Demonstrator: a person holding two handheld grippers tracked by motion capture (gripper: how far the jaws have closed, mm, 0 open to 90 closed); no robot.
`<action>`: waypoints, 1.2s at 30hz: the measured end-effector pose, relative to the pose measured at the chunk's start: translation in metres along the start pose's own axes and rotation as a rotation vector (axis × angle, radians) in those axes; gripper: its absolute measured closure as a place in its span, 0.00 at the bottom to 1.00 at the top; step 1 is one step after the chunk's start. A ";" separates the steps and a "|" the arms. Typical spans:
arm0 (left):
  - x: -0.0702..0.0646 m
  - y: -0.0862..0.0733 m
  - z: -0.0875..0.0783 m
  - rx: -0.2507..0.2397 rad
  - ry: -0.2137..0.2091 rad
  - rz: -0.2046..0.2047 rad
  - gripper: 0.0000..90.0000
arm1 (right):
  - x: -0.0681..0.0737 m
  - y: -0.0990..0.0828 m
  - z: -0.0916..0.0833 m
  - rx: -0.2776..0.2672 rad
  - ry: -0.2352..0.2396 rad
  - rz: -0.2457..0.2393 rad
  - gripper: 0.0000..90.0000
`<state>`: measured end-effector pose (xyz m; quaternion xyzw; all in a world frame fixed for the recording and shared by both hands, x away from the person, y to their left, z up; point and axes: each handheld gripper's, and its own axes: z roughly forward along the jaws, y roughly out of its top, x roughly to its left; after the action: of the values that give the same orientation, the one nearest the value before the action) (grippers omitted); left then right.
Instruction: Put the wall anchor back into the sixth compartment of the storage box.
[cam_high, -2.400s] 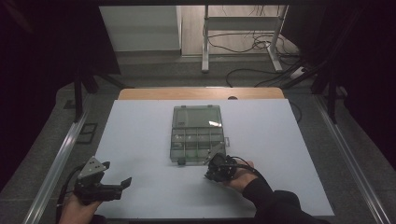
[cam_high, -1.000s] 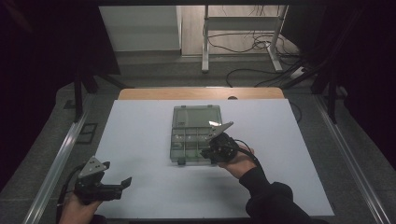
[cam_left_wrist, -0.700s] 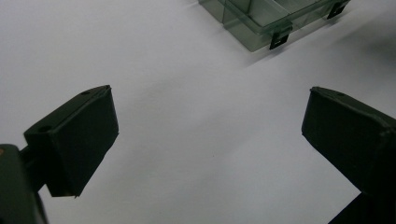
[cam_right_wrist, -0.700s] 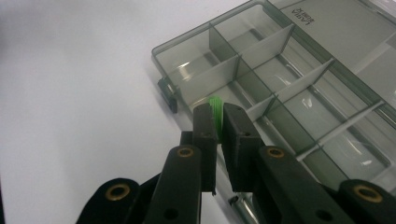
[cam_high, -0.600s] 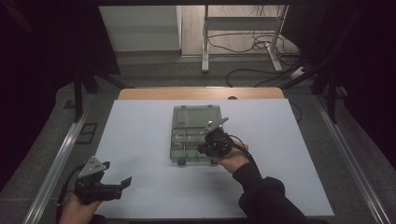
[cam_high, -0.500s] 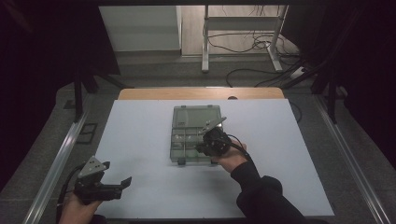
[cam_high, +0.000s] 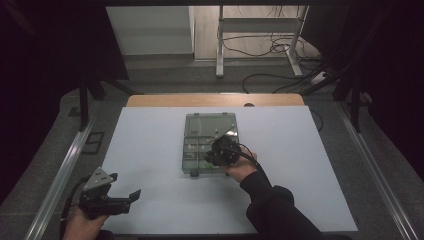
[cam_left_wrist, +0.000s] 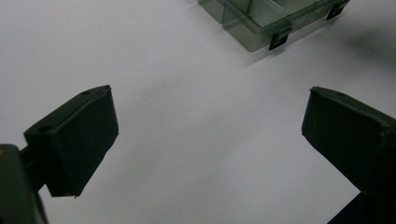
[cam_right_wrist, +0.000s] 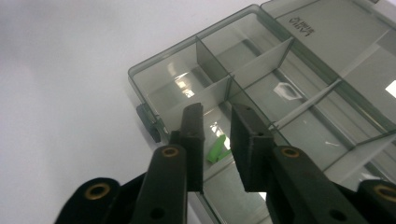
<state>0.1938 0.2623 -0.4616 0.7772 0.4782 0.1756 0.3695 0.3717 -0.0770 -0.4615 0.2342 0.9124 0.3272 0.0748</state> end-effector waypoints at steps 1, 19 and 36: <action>0.000 0.000 0.000 0.000 0.000 0.001 0.05 | 0.001 0.000 -0.004 -0.011 0.005 0.006 0.77; -0.001 0.000 0.000 0.000 0.001 0.006 0.05 | 0.004 -0.016 -0.038 -0.047 0.050 0.037 0.38; -0.001 0.000 0.000 0.000 0.002 0.008 0.05 | 0.011 -0.033 -0.062 -0.077 0.023 0.039 0.17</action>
<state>0.1933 0.2611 -0.4611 0.7790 0.4754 0.1778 0.3681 0.3314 -0.1291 -0.4344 0.2450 0.8952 0.3662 0.0670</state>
